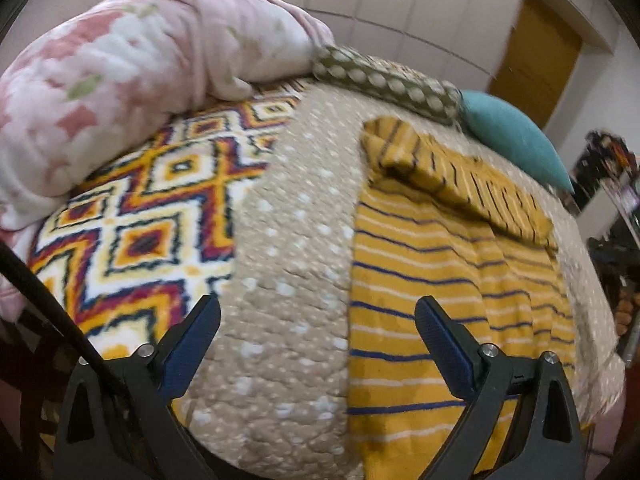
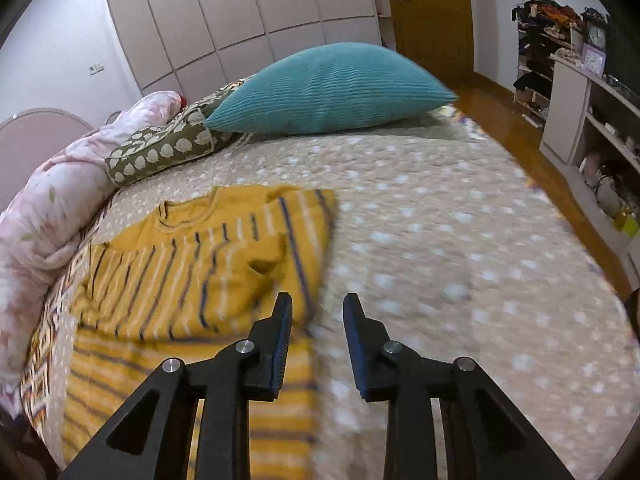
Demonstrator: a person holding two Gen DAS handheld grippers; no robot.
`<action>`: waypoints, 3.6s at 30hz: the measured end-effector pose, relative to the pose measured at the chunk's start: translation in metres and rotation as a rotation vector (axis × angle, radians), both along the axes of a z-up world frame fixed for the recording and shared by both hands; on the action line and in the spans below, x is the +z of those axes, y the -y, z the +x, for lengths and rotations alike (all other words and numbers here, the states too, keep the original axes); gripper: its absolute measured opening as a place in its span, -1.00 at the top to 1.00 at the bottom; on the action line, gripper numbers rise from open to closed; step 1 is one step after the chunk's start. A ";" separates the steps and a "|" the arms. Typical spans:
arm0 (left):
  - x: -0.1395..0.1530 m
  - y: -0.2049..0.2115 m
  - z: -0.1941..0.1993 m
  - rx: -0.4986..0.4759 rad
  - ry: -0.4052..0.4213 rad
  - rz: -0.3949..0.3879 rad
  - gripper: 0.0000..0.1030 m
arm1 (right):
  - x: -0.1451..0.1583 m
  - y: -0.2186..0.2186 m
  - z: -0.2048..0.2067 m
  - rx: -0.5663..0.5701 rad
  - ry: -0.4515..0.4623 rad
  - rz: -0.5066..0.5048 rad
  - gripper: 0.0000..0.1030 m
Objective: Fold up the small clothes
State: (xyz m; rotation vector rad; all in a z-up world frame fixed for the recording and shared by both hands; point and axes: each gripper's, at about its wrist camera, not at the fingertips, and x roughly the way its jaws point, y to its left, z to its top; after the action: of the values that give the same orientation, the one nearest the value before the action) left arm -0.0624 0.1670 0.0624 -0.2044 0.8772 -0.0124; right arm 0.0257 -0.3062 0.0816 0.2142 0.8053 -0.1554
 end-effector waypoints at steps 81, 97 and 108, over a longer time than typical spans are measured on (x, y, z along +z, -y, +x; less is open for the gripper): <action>0.060 0.046 0.069 -0.093 0.100 -0.261 0.90 | 0.016 -0.104 -0.080 0.483 0.100 0.288 0.86; 0.001 0.089 0.271 -0.069 -0.106 -0.150 0.86 | -0.037 -0.062 0.120 0.249 -0.056 0.284 0.83; -0.010 0.050 0.295 -0.004 -0.083 -0.468 -0.14 | -0.067 -0.023 0.164 0.149 -0.057 0.543 0.51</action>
State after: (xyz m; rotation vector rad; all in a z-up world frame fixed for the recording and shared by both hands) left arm 0.2329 0.1172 0.0529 -0.6440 0.9489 -0.2152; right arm 0.1896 -0.2829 0.0147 0.6613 0.9057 0.2034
